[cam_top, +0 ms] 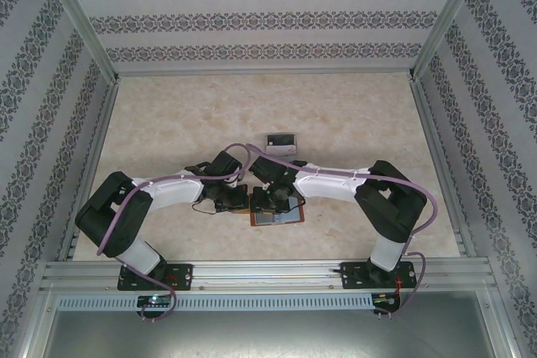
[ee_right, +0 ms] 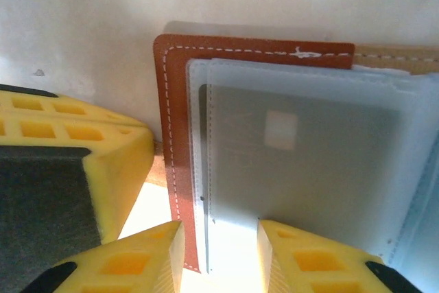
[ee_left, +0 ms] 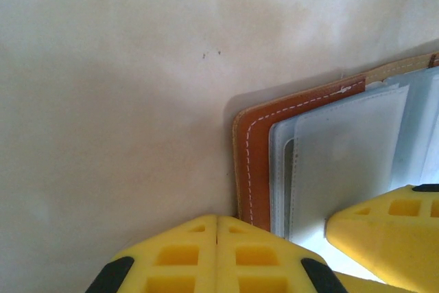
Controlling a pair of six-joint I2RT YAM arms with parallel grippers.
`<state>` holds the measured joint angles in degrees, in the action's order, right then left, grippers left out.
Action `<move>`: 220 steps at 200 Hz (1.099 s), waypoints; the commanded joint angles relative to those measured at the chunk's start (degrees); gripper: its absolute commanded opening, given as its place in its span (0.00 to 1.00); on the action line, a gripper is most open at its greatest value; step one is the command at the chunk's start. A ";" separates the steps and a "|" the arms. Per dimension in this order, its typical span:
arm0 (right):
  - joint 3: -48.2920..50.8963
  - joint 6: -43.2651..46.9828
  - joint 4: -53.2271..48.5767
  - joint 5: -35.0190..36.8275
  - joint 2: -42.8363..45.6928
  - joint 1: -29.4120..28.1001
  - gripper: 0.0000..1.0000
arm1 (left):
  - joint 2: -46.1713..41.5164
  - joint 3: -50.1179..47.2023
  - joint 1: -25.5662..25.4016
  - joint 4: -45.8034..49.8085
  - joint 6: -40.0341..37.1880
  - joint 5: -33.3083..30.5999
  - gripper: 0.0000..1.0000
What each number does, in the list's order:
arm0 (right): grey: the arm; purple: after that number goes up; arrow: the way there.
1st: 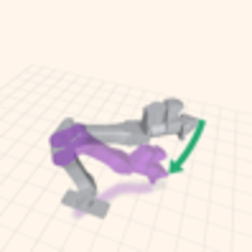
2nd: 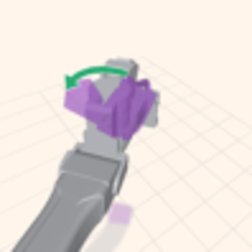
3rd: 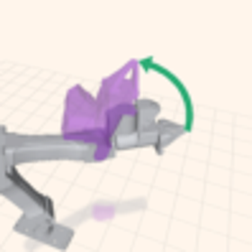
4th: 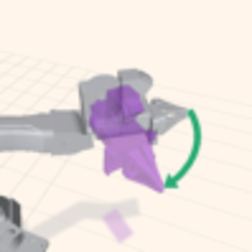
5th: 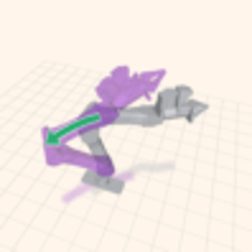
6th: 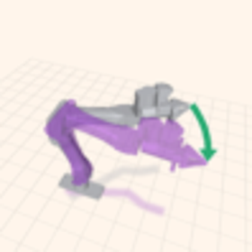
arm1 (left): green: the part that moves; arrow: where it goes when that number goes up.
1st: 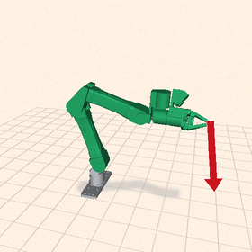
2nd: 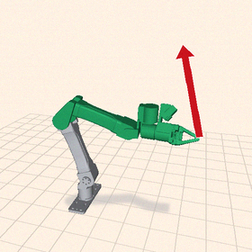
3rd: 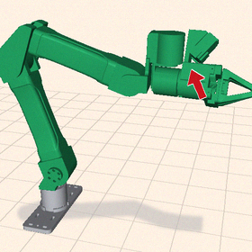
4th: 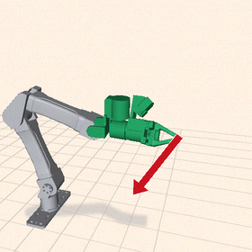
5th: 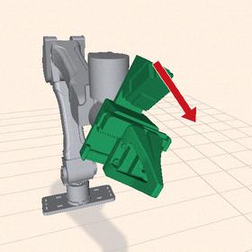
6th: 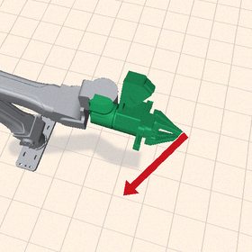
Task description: Take the credit cards out of the card holder
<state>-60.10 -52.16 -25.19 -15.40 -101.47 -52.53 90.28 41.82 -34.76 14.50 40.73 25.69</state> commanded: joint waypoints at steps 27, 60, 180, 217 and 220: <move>-3.42 2.18 -9.03 6.73 -1.54 -1.07 0.37 | 0.42 -1.48 0.64 0.44 -0.57 -0.44 0.03; -5.14 3.04 -12.24 8.97 -2.23 -1.60 0.41 | 0.42 -1.53 0.71 0.31 -0.59 -0.16 0.03; -13.33 4.35 -27.79 21.96 -4.09 -4.68 0.54 | 0.64 -1.57 0.75 -0.06 -1.03 1.09 0.03; -12.88 4.57 -28.54 23.09 -2.99 -4.68 0.52 | 0.51 -1.40 0.75 0.27 -1.23 1.03 0.03; -12.74 4.61 -28.51 23.18 -2.84 -4.68 0.51 | 0.51 -1.39 0.73 0.26 -1.19 1.03 0.03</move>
<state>-72.27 -48.47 -50.85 4.60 -104.68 -56.53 90.28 41.47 -34.37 14.04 40.71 26.96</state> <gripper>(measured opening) 0.530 0.056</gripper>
